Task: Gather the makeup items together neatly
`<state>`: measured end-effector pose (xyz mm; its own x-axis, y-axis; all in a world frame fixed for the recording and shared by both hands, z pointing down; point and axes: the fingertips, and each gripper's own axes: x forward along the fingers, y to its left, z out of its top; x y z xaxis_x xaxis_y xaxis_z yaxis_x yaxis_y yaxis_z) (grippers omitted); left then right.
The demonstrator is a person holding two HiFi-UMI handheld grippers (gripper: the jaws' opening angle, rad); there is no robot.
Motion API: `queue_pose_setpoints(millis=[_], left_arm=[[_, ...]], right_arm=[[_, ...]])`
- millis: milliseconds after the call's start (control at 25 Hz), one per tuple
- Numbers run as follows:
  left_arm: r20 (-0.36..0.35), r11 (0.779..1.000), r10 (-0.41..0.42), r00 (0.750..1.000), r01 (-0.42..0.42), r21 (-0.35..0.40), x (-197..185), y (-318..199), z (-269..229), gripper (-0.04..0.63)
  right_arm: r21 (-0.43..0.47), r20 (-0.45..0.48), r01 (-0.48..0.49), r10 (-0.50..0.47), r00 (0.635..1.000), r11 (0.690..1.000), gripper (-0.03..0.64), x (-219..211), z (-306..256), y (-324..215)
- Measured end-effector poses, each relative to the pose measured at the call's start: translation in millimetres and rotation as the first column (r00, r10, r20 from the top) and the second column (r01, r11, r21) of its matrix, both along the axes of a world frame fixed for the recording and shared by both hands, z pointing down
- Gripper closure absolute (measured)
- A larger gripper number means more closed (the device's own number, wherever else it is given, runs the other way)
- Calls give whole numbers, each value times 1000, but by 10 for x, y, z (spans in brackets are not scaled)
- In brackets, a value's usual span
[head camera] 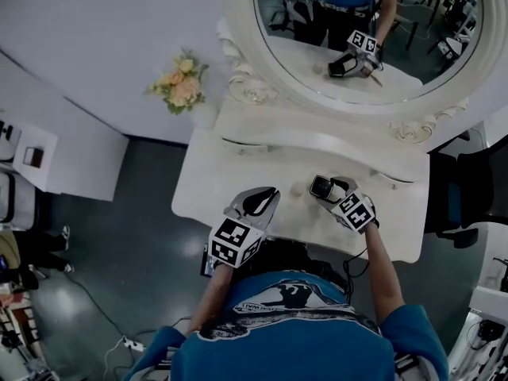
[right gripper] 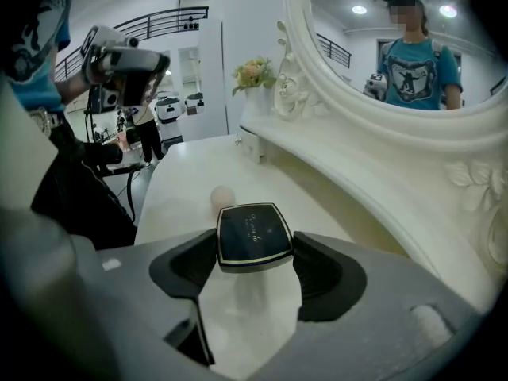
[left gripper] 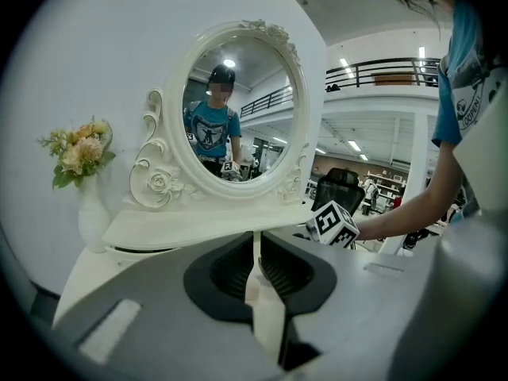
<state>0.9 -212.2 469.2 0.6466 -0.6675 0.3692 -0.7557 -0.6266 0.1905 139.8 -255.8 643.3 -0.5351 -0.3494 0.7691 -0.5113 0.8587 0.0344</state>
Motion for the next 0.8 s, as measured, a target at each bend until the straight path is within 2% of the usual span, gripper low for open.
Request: queue_pose_setpoints(millis=[200,400,800], left_arm=[[3,1000,10,1000,-10,2,34,-17,1,551],[13,1000,0,1000,0,-3,-19,7,23,551],[26,1000,-27,999,28,-10,-161,64,56,551]], right_arm=[[-7,-55,78,-79,995,997,314,-71,288,146],[-24,-158,144,-146,977,989,316,-48,429,213],[-65,-129,105,-112,985,992,313,-41,479,190]])
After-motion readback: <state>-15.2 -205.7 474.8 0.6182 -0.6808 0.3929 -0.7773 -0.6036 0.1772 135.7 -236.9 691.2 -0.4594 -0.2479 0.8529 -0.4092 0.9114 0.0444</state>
